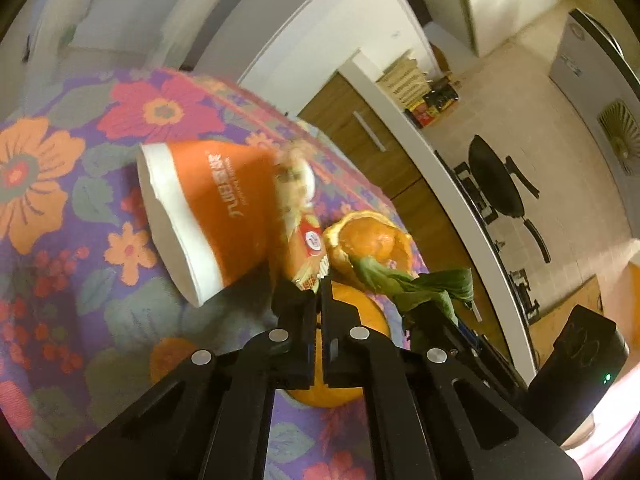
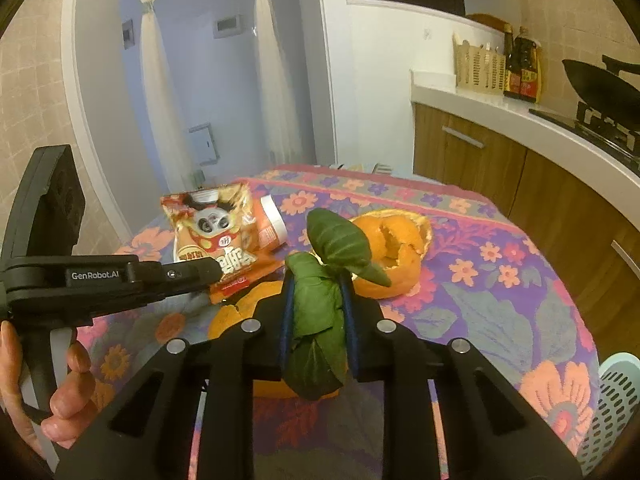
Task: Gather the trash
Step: 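Grasp the green leaves with the right tool while the left tool grasps the orange snack bag, then carry leaves and snack bag over the blue basket and open both tools, then return both tools to the table toward the orange peels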
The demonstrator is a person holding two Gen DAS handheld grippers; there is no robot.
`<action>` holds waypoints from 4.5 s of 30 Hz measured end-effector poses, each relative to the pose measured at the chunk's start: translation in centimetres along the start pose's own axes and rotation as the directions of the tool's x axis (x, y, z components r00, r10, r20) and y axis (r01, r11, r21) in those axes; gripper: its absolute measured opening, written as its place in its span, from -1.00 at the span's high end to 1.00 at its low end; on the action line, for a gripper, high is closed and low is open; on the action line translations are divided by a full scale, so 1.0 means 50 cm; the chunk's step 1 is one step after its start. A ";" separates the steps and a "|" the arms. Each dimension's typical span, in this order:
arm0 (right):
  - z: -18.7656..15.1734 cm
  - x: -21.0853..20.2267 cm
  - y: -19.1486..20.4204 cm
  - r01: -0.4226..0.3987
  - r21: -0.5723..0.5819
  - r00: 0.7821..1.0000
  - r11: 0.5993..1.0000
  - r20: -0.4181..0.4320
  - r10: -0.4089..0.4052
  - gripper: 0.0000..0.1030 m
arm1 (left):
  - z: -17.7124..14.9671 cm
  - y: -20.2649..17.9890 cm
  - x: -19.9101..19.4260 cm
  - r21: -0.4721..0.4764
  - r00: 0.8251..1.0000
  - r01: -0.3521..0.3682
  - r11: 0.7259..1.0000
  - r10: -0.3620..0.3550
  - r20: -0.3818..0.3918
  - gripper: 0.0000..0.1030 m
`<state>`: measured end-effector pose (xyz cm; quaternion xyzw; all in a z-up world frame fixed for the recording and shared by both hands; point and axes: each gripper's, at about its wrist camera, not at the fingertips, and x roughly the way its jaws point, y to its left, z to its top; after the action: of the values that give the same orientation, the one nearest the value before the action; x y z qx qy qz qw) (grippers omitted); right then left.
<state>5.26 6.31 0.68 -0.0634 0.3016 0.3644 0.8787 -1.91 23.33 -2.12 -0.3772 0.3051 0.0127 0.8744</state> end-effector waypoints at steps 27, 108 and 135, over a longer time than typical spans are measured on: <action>-0.038 -0.270 -0.154 0.129 0.137 0.972 0.982 0.177 -0.152 0.66 | -0.070 -0.250 -0.044 0.353 0.995 0.091 0.931 -0.102 0.013 1.00; -0.184 -0.418 -0.445 0.297 0.459 0.941 0.837 0.008 -0.338 0.12 | -0.275 -0.477 0.158 0.519 0.951 0.258 0.815 -0.120 -0.284 0.16; 0.007 -0.064 -0.128 0.129 0.160 0.988 0.979 -0.103 -0.114 0.12 | -0.060 -0.082 -0.051 0.316 0.995 -0.097 0.944 0.091 0.032 0.04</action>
<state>8.00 -0.15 2.10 -0.0254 0.3673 0.2803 0.8865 -4.55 18.91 0.36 -0.2165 0.3135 0.0084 0.9245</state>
